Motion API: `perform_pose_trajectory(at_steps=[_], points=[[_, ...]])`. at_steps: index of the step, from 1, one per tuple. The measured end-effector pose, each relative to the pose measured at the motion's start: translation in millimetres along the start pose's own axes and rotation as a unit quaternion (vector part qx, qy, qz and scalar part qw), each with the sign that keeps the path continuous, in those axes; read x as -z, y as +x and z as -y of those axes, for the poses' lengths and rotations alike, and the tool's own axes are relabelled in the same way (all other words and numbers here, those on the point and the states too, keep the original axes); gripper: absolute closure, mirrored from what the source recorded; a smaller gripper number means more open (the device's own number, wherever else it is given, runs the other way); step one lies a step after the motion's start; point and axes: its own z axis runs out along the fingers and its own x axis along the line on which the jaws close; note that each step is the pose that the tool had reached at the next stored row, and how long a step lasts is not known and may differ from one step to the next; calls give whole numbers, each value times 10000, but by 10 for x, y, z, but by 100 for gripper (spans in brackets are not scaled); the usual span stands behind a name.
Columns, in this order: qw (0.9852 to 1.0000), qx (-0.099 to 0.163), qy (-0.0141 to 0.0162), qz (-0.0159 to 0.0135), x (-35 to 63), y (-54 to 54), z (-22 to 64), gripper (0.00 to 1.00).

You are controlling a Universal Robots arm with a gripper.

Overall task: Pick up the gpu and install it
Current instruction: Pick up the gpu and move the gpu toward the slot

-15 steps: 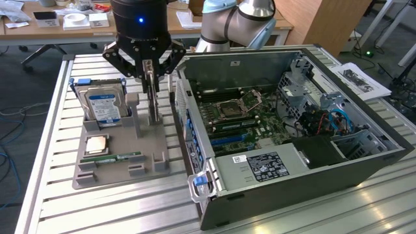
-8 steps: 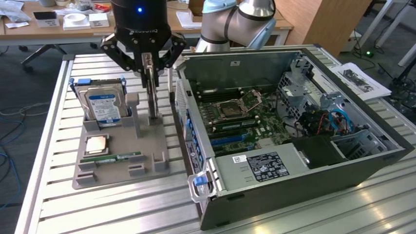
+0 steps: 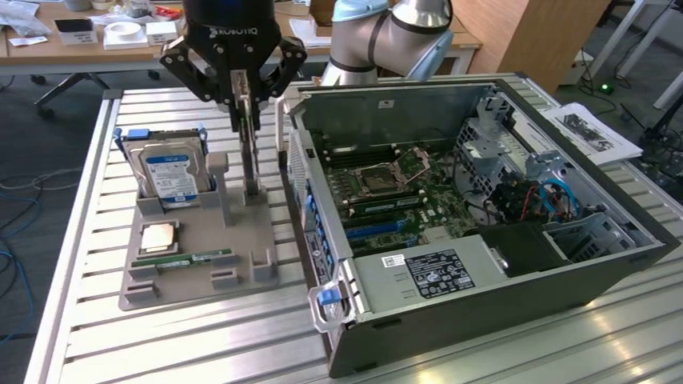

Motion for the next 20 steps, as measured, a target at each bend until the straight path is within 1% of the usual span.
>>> perform_pose_trajectory(at_steps=[6,13,20], points=[[10000,0,0,0,130,-4,-6,73],[10000,1,0,0,137,-12,-7,73],[10000,0,-2,0,135,-90,-11,73]])
